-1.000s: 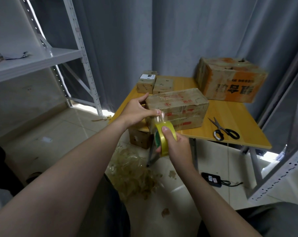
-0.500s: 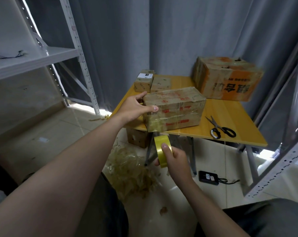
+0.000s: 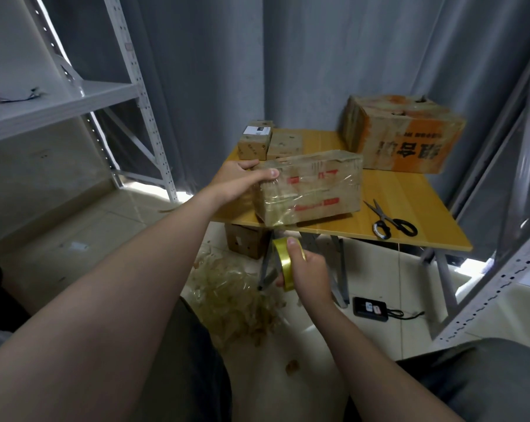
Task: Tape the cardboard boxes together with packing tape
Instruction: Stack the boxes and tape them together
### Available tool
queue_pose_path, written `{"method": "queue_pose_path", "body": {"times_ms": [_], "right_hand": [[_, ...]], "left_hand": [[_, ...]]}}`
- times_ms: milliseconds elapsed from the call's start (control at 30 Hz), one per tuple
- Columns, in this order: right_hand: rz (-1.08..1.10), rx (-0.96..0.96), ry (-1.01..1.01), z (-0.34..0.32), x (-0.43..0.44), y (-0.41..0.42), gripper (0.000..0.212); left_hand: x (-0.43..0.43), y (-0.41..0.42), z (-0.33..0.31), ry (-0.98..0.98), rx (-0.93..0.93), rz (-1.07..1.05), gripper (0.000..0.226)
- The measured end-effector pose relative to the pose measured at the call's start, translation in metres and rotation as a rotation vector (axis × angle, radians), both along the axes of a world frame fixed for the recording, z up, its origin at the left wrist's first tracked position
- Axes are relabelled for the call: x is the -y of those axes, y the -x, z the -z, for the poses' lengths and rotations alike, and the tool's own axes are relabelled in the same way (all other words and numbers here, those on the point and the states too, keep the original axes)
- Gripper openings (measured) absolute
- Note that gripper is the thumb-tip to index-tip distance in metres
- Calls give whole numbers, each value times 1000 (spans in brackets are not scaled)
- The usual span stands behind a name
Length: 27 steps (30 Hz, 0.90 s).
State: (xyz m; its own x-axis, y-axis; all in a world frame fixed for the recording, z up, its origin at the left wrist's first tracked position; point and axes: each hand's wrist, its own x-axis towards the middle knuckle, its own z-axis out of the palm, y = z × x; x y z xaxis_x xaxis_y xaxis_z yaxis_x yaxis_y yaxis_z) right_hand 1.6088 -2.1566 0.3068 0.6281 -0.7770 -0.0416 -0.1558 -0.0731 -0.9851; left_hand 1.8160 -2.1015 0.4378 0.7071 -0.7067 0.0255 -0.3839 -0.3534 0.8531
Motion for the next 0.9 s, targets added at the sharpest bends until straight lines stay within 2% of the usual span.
{"method": "queue_pose_path", "body": {"times_ms": [67,167,200,367,500,600,700,733,833,867,900], "right_hand": [[-5,0,-29,-4,2,-2,65],[-7,3,-40,-7,5,-2,64],[-5,12,-40,-9,5,-2,63],[16,43,-39,-21,3,-3,61],[32,59,-17,-38,6,-6,63],[-15,113,-77,-52,7,-6,53],[-99,172,-141,-65,6,-7,35],[-118,175,-149,-68,5,-7,32],[-134,149,-173,-74,7,-11,30],[-131,139,-187,-76,8,-12,31],[-133,134,-197,-77,9,-13,33]], "left_hand": [[-1,1,-6,-28,-19,-16,80],[-3,6,-11,-31,-26,-27,28],[-3,7,-12,-26,-43,-30,23],[-1,9,-14,-59,-88,-57,48],[-1,2,-11,-123,-279,-32,67],[1,-5,-3,-164,-366,-97,92],[13,-7,10,-143,-409,-217,94],[19,-6,12,-114,-362,-263,90],[31,-7,12,39,-19,-293,58],[32,-6,11,85,26,-244,52],[31,-5,10,95,18,-169,59]]}}
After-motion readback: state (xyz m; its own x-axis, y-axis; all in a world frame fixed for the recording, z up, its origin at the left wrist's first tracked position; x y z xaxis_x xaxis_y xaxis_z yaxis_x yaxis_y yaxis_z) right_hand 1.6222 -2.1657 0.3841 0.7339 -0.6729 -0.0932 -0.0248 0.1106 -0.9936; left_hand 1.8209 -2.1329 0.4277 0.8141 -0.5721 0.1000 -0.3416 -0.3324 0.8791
